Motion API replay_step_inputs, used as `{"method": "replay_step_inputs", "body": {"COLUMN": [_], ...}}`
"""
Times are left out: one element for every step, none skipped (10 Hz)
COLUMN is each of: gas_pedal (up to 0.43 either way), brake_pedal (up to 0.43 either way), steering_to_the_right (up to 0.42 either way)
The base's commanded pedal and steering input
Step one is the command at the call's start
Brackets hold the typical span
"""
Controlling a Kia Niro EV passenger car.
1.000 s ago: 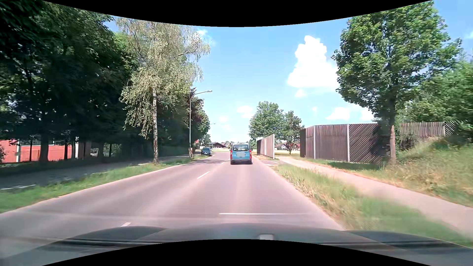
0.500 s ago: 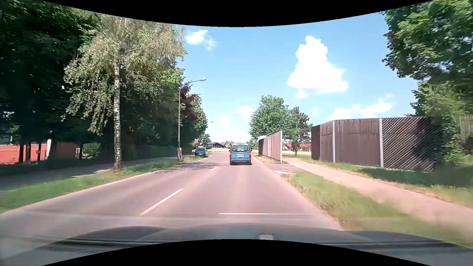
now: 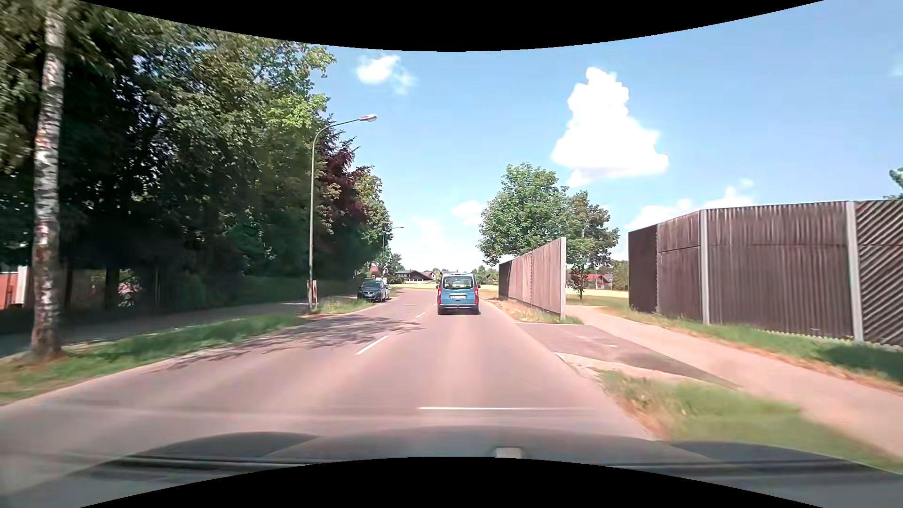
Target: Follow the waypoints while adhering to traffic rules and regulations
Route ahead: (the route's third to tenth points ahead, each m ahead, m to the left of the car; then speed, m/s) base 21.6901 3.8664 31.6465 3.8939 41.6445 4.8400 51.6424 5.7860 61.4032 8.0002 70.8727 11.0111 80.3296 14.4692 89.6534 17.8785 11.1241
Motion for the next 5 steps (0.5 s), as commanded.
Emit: {"method": "replay_step_inputs", "body": {"gas_pedal": [0.13, 0.13, 0.13, 0.13, 0.138], "brake_pedal": [0.0, 0.0, 0.0, 0.0, 0.0], "steering_to_the_right": [-0.005, -0.005, -0.005, -0.005, -0.005]}}
